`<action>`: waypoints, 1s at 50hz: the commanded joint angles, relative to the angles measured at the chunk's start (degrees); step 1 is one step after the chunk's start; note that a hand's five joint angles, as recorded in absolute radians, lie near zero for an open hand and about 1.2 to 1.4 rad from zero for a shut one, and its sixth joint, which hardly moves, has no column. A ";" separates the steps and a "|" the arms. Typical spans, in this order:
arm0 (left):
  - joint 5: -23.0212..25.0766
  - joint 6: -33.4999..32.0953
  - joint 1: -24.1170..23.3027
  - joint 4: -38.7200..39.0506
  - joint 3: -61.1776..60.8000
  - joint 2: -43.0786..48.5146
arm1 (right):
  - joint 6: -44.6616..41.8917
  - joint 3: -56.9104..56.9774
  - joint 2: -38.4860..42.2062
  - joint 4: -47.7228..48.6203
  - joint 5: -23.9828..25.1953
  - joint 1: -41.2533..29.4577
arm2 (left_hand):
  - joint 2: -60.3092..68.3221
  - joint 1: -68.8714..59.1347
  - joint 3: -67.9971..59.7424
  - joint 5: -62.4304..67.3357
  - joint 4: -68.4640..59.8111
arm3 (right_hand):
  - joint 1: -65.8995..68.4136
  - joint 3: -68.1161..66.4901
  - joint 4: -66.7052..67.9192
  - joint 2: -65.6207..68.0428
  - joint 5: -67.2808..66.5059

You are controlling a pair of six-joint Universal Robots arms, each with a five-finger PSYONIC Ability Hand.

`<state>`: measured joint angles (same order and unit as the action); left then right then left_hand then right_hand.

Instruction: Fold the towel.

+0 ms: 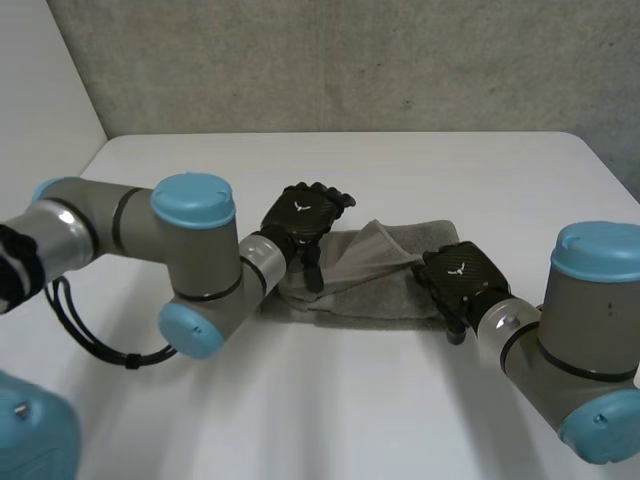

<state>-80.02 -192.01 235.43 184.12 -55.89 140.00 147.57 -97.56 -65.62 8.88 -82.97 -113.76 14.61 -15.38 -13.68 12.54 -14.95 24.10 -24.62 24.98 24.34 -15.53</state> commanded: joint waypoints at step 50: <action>-22.02 -2.23 -1.56 -2.27 -7.39 -8.25 | -0.70 -0.26 2.95 4.83 -3.51 4.07 | 0.15 0.63 -1.07 -7.79 0.19 | 55.90 -55.38 55.02 55.66 -54.47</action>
<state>-102.06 -194.23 233.62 181.76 -60.64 133.57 147.31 -97.90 -62.65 13.64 -86.45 -111.21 16.69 -15.71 -16.65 17.13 -15.11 74.29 -76.39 76.66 75.35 -66.30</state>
